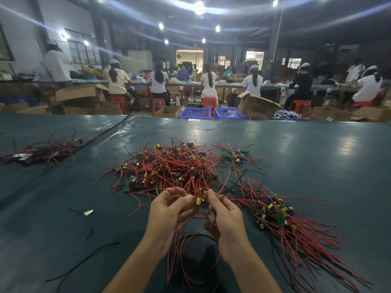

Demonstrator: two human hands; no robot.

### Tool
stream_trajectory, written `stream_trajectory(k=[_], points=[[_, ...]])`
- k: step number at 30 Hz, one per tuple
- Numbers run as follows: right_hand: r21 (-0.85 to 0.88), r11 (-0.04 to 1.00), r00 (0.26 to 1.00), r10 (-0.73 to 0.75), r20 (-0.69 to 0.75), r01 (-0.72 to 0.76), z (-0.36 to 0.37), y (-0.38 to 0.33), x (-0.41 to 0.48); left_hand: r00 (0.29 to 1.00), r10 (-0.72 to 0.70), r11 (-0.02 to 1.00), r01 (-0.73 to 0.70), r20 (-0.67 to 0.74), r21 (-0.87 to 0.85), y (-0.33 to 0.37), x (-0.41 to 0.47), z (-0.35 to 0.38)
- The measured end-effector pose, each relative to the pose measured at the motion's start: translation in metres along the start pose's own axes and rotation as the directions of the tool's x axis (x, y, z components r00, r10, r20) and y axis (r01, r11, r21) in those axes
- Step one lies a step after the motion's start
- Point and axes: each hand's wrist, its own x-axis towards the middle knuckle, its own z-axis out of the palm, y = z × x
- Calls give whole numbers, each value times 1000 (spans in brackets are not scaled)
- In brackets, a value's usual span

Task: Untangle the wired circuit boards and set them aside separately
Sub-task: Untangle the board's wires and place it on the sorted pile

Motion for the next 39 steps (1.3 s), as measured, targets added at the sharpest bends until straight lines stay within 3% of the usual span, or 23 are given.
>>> stream_trajectory(k=[3,6,11,18,26,32,39], points=[[-7,1000,1000,5,13,-5,-1,-2,1,999,-47,998,47,11,-51,0,-1,2],[-47,999,992,14,127,-8,-2,-1,-1,993,-91,991,98,74,-96,0,-1,3],[-64,998,963,37,269,-21,-1,-1,-5,979,-168,981,154,119,118,-3,-3,2],[-5,1000,988,22,150,-21,-3,1,1,998,38,918,-56,54,393,-3,-5,3],[8,998,998,57,-10,-57,-10,-4,9,994,-91,946,67,60,318,-3,-5,6],[-90,996,999,2,32,1,-10,-2,8,968,-203,940,150,149,307,-2,-7,4],[-54,998,999,28,44,-26,-8,-3,7,975,-166,908,92,150,409,-1,-6,5]])
